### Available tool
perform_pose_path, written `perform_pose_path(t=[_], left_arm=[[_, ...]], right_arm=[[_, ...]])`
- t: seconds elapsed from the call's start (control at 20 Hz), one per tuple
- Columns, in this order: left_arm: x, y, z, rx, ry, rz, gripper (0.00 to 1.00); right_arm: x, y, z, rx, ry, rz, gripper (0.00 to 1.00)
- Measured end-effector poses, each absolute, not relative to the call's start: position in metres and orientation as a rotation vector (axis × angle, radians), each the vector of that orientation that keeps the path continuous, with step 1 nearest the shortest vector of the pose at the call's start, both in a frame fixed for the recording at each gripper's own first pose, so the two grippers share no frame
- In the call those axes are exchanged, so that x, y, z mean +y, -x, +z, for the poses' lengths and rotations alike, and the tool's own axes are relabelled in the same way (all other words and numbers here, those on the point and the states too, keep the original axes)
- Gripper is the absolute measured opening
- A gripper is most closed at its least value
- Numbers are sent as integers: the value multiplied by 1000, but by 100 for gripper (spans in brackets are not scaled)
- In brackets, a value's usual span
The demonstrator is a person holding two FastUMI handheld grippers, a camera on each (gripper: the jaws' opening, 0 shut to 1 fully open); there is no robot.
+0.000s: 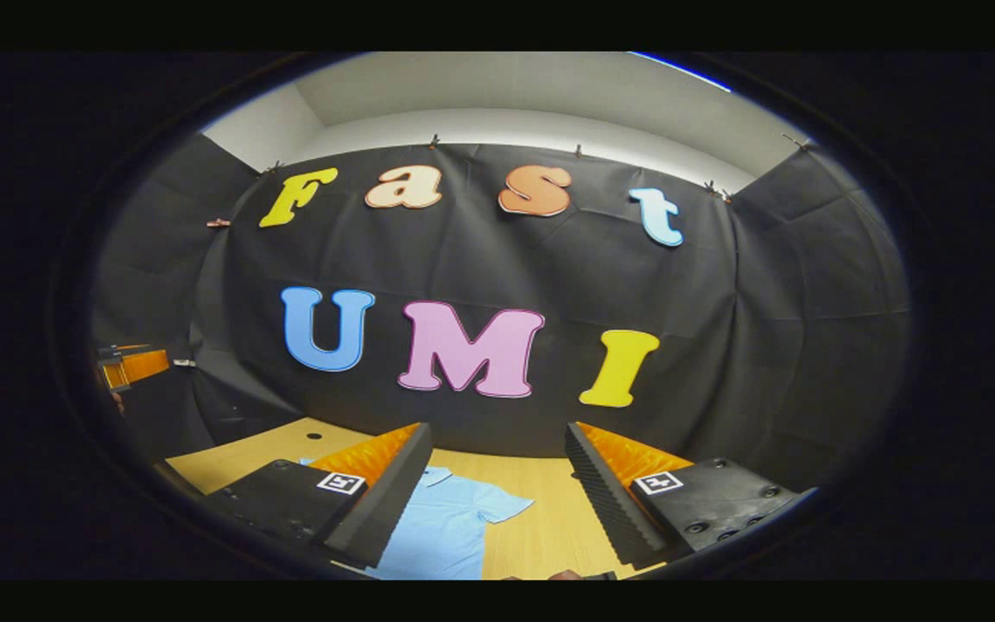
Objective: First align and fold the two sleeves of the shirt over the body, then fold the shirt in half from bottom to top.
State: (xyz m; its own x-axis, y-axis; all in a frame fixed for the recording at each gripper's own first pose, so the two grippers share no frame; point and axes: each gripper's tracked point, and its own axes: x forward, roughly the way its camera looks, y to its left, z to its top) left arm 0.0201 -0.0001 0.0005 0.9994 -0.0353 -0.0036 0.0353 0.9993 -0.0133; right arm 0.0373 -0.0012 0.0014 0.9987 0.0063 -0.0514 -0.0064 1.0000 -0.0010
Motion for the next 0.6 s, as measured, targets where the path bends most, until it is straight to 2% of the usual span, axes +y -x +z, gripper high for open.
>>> perform_pose_path(t=[0.3, 0.45, 0.6], left_arm=[[9, -38, -6, 12, 12, 13, 97], [11, -51, -14, 33, 7, 54, 97], [11, -85, -23, 61, -18, 126, 97]], right_arm=[[14, -106, -40, 143, -5, 107, 97], [8, -151, -90, 250, -54, 140, 97], [-20, -226, -165, 363, -71, 131, 97]])
